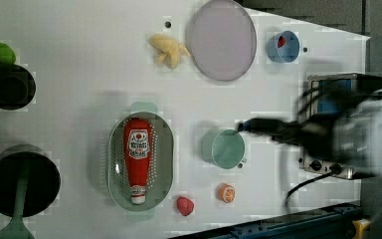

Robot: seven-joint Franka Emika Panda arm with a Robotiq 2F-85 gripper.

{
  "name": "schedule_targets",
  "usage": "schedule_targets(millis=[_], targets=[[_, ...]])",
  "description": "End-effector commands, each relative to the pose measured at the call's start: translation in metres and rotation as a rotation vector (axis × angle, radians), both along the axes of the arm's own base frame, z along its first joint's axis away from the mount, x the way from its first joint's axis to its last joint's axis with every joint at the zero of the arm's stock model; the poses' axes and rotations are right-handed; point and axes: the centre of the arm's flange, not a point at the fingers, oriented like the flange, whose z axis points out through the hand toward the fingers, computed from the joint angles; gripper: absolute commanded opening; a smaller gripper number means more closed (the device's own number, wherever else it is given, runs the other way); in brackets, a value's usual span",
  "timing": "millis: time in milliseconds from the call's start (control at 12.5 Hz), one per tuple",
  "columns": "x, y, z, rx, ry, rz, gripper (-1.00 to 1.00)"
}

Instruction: Pick ketchup from strainer and place it on the table

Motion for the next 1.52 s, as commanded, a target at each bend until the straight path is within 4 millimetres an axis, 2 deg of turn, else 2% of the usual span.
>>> schedule_targets(millis=[80,240,480,960,1280,1520], targets=[[-0.016,0.037,-0.023,0.024,0.013,0.020,1.00],[-0.025,0.063,-0.056,0.037,0.023,0.081,1.00],[-0.029,0.082,-0.111,0.042,-0.014,0.118,1.00],[-0.029,0.099,-0.220,0.101,-0.028,0.141,1.00],[-0.032,0.103,-0.278,0.108,-0.026,0.140,1.00],[-0.035,0.105,-0.312,0.138,-0.017,0.095,1.00]])
